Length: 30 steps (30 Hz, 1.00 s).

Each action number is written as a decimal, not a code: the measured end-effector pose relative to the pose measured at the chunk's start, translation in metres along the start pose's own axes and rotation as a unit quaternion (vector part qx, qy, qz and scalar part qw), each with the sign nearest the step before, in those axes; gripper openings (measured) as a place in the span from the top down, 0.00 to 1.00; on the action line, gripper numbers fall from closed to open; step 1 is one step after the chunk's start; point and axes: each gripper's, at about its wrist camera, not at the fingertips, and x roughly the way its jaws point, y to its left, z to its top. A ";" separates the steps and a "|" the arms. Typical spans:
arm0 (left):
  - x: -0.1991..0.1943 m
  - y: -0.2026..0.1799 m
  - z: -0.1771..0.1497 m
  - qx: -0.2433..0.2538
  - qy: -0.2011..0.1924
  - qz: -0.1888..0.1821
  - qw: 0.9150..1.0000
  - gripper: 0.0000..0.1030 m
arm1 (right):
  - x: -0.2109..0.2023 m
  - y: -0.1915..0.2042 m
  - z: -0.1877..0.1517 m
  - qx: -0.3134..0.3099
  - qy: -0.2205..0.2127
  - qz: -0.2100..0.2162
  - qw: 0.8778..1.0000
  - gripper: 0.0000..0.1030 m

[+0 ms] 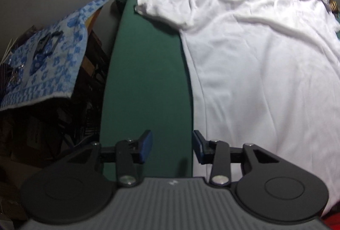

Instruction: Fold clothes

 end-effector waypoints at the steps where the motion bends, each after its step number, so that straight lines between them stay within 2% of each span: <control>1: 0.003 -0.003 0.020 -0.005 -0.019 -0.001 1.000 0.58 | 0.011 0.011 0.012 -0.010 -0.003 0.016 1.000 0.95; 4: 0.027 -0.027 0.082 -0.010 -0.071 0.016 0.997 0.49 | 0.055 0.044 0.050 -0.038 -0.012 0.050 0.998 0.95; 5: 0.044 -0.039 0.104 -0.012 -0.078 0.028 0.996 0.49 | 0.070 0.052 0.062 -0.049 -0.015 0.052 0.997 0.95; 8: 0.095 -0.061 0.153 -0.025 -0.064 0.047 0.997 0.51 | 0.115 0.064 0.096 -0.064 -0.012 0.054 0.996 0.95; 11: 0.138 -0.065 0.181 -0.051 -0.038 0.061 0.996 0.52 | 0.141 0.047 0.122 -0.063 -0.013 0.041 0.997 0.95; 12: 0.149 -0.064 0.188 -0.058 -0.030 0.069 0.995 0.52 | 0.145 0.037 0.130 -0.060 -0.018 0.036 0.997 1.00; 14: 0.164 -0.061 0.192 -0.064 -0.028 0.097 0.993 0.49 | 0.150 0.016 0.145 -0.054 -0.029 0.024 0.998 1.00; 15: 0.167 -0.058 0.192 -0.062 -0.039 0.111 0.991 0.47 | 0.149 0.003 0.151 -0.047 -0.038 0.008 0.998 0.99; 16: 0.169 -0.054 0.191 -0.056 -0.045 0.129 0.989 0.40 | 0.147 -0.011 0.158 -0.040 -0.047 -0.011 0.998 0.95; 17: 0.170 -0.050 0.191 -0.053 -0.052 0.139 0.988 0.27 | 0.145 -0.027 0.162 -0.028 -0.055 -0.031 0.998 0.96; 18: 0.171 -0.045 0.190 -0.051 -0.056 0.147 0.986 0.20 | 0.145 -0.045 0.167 -0.015 -0.061 -0.051 0.997 0.96; 19: 0.172 -0.042 0.189 -0.049 -0.061 0.151 0.985 0.18 | 0.142 -0.063 0.170 0.004 -0.066 -0.042 0.997 1.00; 20: 0.171 -0.042 0.190 -0.048 -0.063 0.152 0.985 0.11 | 0.138 -0.079 0.171 0.028 -0.071 -0.028 0.997 1.00; 22: 0.169 -0.040 0.191 -0.046 -0.068 0.156 0.984 0.11 | 0.126 -0.094 0.172 0.043 -0.093 -0.052 0.993 1.00; 23: 0.168 -0.039 0.192 -0.044 -0.070 0.157 0.984 0.14 | 0.118 -0.099 0.170 0.043 -0.112 -0.060 0.991 0.97; 26: 0.163 -0.038 0.194 -0.042 -0.078 0.159 0.983 0.37 | 0.096 -0.108 0.164 0.042 -0.155 -0.075 0.984 0.94; 29: 0.145 -0.042 0.193 -0.049 -0.093 0.146 0.984 0.35 | 0.087 -0.104 0.156 -0.007 -0.172 -0.097 0.980 0.87; 30: 0.141 -0.044 0.192 -0.050 -0.096 0.143 0.984 0.34 | 0.086 -0.101 0.154 -0.029 -0.172 -0.109 0.979 0.77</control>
